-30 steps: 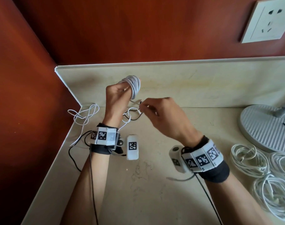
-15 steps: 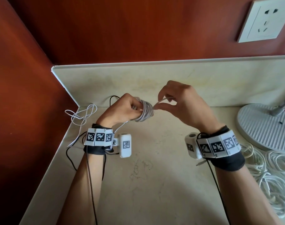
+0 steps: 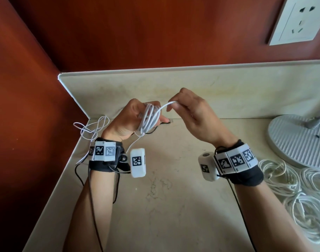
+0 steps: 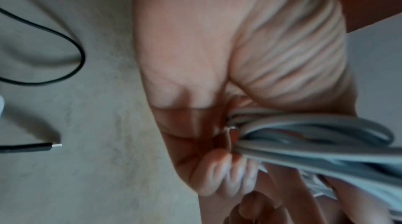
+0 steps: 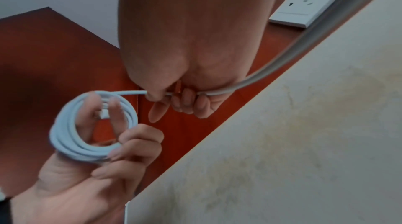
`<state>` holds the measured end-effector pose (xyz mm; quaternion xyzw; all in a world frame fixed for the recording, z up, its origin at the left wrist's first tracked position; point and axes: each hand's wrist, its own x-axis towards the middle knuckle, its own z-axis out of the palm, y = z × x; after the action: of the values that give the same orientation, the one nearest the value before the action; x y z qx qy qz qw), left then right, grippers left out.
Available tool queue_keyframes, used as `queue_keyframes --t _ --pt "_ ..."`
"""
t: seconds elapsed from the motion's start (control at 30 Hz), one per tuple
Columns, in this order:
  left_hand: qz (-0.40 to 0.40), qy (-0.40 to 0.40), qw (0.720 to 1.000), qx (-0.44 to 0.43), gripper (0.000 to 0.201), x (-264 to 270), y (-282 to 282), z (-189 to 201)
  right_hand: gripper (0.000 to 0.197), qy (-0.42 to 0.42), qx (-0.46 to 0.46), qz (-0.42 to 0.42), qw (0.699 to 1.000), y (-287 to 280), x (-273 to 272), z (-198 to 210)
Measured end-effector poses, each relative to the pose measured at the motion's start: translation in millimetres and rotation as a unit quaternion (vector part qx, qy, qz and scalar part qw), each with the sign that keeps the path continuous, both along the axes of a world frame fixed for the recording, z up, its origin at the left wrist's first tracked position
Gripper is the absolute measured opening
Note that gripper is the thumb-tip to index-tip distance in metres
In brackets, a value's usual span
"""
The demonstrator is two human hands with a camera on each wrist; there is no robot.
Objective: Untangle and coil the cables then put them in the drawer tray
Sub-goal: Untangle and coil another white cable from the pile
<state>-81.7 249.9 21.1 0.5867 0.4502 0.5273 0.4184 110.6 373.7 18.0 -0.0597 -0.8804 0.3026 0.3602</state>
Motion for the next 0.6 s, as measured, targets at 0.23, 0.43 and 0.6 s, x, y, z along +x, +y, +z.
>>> queue_keyframes --t 0.23,0.43,0.6 --pt "0.119 -0.106 0.987 0.024 0.014 13.8 7.9 1.0 0.025 -0.010 -0.035 -0.054 0.998 -13.2 -11.6 -8.4" --pt "0.103 -0.149 0.983 0.042 0.033 31.4 18.4 1.5 0.022 -0.029 -0.047 -0.056 0.997 -16.2 -18.9 -17.9" --pt "0.137 -0.181 0.974 0.003 0.025 29.4 16.2 4.0 0.021 -0.004 -0.106 -0.049 0.993 -7.5 -8.6 -6.2"
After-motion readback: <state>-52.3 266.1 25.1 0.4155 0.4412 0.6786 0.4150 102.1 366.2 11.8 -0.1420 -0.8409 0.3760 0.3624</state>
